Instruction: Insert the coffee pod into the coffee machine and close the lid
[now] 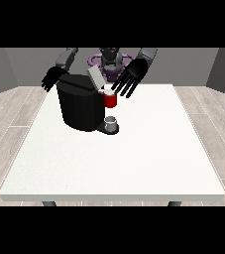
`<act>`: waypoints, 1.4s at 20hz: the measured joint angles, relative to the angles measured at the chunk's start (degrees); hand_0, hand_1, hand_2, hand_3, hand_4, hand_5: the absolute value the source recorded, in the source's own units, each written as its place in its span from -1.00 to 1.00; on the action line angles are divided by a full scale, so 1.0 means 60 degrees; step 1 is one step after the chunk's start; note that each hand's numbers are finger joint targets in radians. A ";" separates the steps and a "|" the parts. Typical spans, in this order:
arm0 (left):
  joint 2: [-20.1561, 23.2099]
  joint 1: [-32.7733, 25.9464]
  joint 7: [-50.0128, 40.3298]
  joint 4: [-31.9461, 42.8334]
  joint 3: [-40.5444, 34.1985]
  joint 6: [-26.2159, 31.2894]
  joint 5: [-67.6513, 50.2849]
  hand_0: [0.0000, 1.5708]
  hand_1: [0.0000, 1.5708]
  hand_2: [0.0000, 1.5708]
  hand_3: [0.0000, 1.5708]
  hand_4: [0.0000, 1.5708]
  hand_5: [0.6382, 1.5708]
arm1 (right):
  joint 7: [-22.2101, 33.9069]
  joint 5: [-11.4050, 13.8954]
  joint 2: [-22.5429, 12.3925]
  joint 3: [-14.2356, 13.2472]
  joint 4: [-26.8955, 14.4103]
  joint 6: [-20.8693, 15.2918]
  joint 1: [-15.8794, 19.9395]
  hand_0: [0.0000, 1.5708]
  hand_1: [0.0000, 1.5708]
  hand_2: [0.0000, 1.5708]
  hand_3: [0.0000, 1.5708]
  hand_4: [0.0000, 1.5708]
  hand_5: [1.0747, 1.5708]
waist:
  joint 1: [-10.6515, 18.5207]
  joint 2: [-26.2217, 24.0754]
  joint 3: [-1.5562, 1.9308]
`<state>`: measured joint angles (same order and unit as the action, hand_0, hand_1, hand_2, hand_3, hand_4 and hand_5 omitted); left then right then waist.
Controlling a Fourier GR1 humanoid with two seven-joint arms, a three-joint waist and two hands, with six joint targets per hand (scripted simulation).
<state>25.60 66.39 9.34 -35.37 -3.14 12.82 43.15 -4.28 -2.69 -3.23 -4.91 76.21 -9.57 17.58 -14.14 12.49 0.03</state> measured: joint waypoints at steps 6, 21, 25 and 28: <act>-0.0201 -0.0345 -0.0016 -0.0148 -0.0092 0.0017 -0.0057 -1.00 -1.00 -1.00 -1.00 -1.00 1.00 | -0.0102 -0.0003 0.0136 0.0022 -0.0096 -0.0087 -0.0372 -1.00 -1.00 -1.00 -1.00 -0.46 1.00 | 0.0217 -0.0503 -0.0005; -0.2446 -0.3134 0.0563 -0.0494 -0.2393 0.0151 -0.3301 -1.00 -1.00 -1.00 -1.00 -1.00 1.00 | -0.0354 -0.0213 -0.0078 -0.0409 -0.0265 -0.0005 -0.2127 -1.00 -1.00 -1.00 -1.00 -0.55 1.00 | 0.1890 -0.3240 -0.0011; -0.2907 -0.3932 0.0597 -0.0622 -0.2714 0.0288 -0.3922 -1.00 -1.00 -1.00 -1.00 -0.73 1.00 | -0.0016 -0.0077 -0.0431 -0.0251 0.0010 0.0264 -0.2269 -1.00 -1.00 -1.00 -1.00 -0.53 1.00 | 0.2283 -0.3936 -0.0010; -0.3065 -0.4571 0.0715 -0.0693 -0.2898 0.0226 -0.4215 -1.00 -1.00 -1.00 -1.00 -1.00 1.00 | 0.0247 -0.0170 -0.0604 -0.0007 0.0509 0.0733 -0.2249 -1.00 -1.00 -1.00 -1.00 -0.84 1.00 | 0.2313 -0.4211 -0.0009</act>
<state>7.21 38.96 13.63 -39.52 -20.53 14.18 17.86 -2.80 -3.71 -6.85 -4.95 79.26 -5.17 4.09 -0.27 -12.78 -0.02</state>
